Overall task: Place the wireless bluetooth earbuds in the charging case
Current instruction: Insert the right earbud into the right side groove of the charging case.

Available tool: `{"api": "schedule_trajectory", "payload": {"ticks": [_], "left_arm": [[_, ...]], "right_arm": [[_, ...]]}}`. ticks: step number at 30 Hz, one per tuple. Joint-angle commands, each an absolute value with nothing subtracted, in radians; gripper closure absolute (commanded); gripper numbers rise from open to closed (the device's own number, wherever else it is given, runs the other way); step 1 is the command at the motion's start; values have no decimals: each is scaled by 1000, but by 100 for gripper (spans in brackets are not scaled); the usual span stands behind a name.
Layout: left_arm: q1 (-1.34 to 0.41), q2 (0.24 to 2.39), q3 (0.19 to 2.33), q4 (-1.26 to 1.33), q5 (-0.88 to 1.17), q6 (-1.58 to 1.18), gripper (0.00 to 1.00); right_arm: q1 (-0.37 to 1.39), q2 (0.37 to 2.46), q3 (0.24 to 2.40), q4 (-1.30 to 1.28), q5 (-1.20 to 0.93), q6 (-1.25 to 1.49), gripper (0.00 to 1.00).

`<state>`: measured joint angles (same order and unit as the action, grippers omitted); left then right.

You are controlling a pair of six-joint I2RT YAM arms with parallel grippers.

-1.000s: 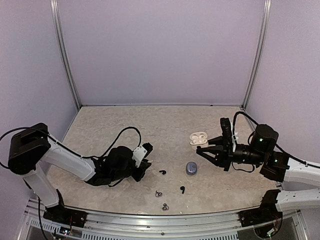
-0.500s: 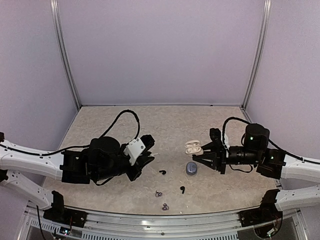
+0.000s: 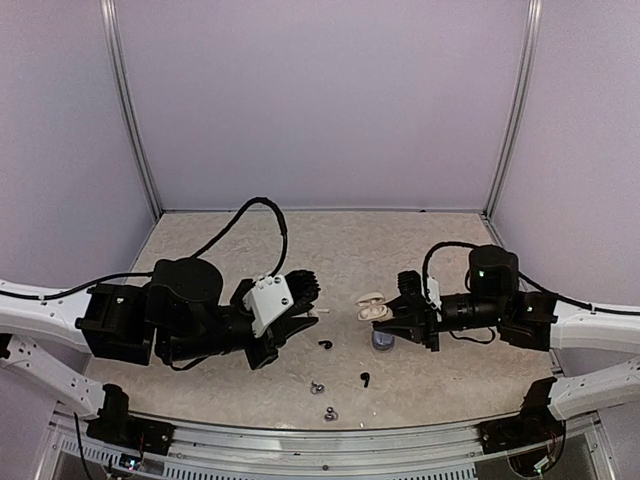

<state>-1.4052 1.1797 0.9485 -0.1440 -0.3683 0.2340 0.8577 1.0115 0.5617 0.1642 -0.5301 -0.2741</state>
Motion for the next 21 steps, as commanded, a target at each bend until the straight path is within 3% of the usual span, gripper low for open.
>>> {"api": "schedule_trajectory", "payload": {"ticks": [1, 21], "left_arm": [[-1420, 1209, 1023, -210, -385, 274, 86], [-1461, 1342, 1107, -262, -439, 428, 86]], "right_arm": [[898, 1062, 616, 130, -519, -317, 100], [942, 1180, 675, 121, -660, -131, 100]]}}
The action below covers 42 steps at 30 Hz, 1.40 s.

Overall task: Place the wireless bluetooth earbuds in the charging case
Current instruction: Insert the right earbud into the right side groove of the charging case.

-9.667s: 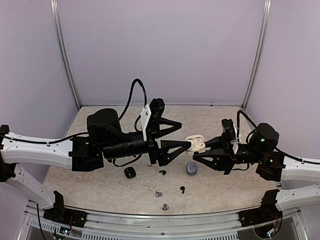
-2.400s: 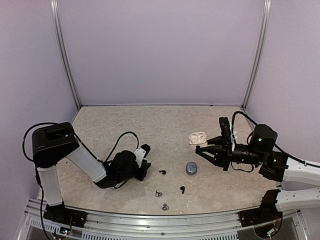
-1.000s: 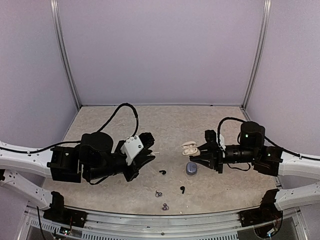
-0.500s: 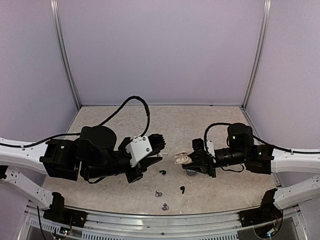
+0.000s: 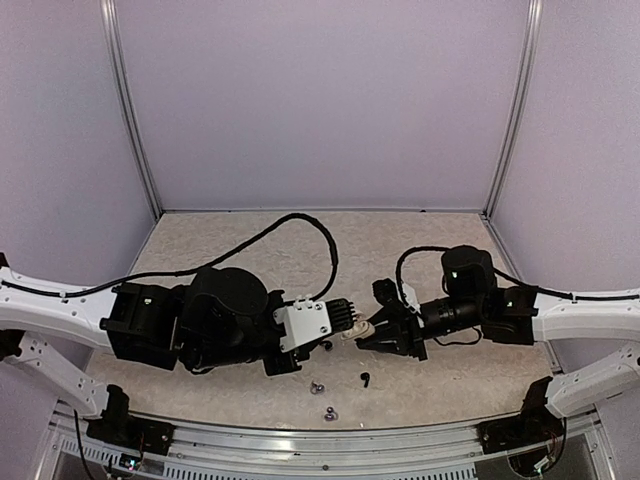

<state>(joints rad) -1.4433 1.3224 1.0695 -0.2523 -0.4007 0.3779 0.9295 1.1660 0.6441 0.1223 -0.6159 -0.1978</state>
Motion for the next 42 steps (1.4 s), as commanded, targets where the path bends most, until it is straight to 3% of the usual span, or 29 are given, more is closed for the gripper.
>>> {"api": "schedule_trajectory", "payload": {"ticks": [1, 42], "left_arm": [[-1464, 1352, 1110, -265, -444, 436, 86], [-1507, 1471, 1164, -285, -466, 557, 87]], "right_arm": [[944, 1183, 676, 121, -670, -119, 100], [999, 1250, 716, 65, -706, -115, 100]]}}
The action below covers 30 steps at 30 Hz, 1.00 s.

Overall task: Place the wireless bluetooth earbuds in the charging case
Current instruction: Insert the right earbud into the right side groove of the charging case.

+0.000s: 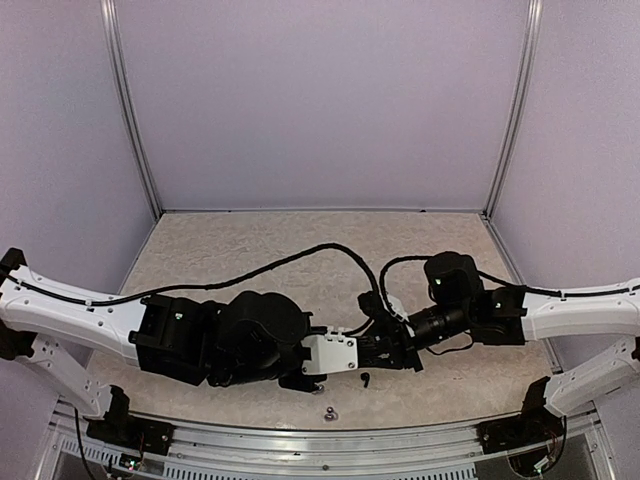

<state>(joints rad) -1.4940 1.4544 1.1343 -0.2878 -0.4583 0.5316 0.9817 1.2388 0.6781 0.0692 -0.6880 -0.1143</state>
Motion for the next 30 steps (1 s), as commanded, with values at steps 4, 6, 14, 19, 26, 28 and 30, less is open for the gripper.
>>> {"api": "schedule_trajectory", "payload": {"ticks": [4, 6, 14, 19, 26, 28, 30], "left_arm": [[-1517, 1488, 1166, -290, -472, 585, 87], [-1522, 1496, 1166, -293, -475, 597, 87], [-1548, 1512, 1167, -289, -478, 644, 86], [-1555, 1524, 1166, -287, -471, 661, 84], [-1559, 1526, 1165, -285, -480, 684, 76], [-1561, 1526, 1168, -291, -491, 685, 73], [-1564, 1517, 1169, -294, -499, 683, 68]], "right_arm": [[1004, 1255, 727, 56, -711, -116, 100], [1005, 1253, 727, 55, -717, -117, 100], [1010, 1255, 724, 70, -772, -115, 100], [1017, 1249, 723, 80, -793, -119, 100], [1022, 1227, 712, 87, -802, -120, 100], [1022, 1219, 707, 90, -797, -117, 100], [1021, 1209, 699, 96, -786, -115, 100]]}}
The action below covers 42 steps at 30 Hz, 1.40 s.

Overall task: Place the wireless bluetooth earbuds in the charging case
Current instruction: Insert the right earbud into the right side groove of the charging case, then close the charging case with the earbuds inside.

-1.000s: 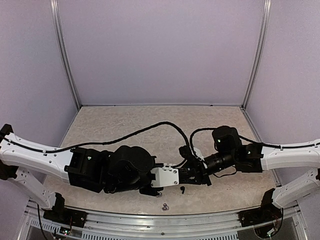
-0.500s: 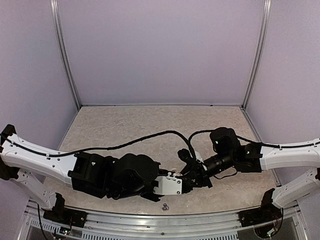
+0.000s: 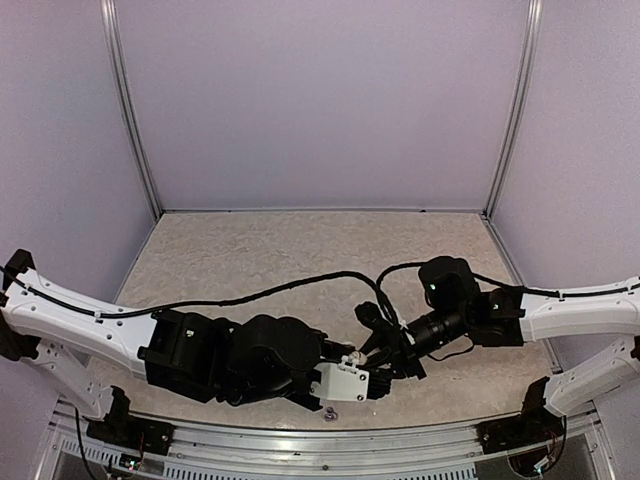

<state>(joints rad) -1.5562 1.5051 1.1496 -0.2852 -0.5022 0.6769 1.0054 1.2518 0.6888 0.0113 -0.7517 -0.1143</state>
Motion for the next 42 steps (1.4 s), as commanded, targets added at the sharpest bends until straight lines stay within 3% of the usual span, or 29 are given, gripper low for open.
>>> {"api": "schedule_trajectory", "payload": {"ticks": [1, 12, 22, 33, 42], "left_arm": [[-1567, 1511, 1168, -296, -499, 681, 66], [-1620, 1434, 1146, -262, -532, 652, 54], [-1597, 1262, 1026, 31, -533, 504, 39], [-1294, 1158, 958, 114, -350, -65, 31], [-1112, 1196, 851, 72, -171, -245, 31]], "right_arm": [[1022, 1204, 695, 99, -777, -113, 100], [1012, 1168, 640, 195, -700, -61, 100], [996, 1082, 588, 309, -609, -3, 100], [976, 942, 525, 405, -438, 88, 100], [905, 829, 457, 350, -379, 206, 100]]}}
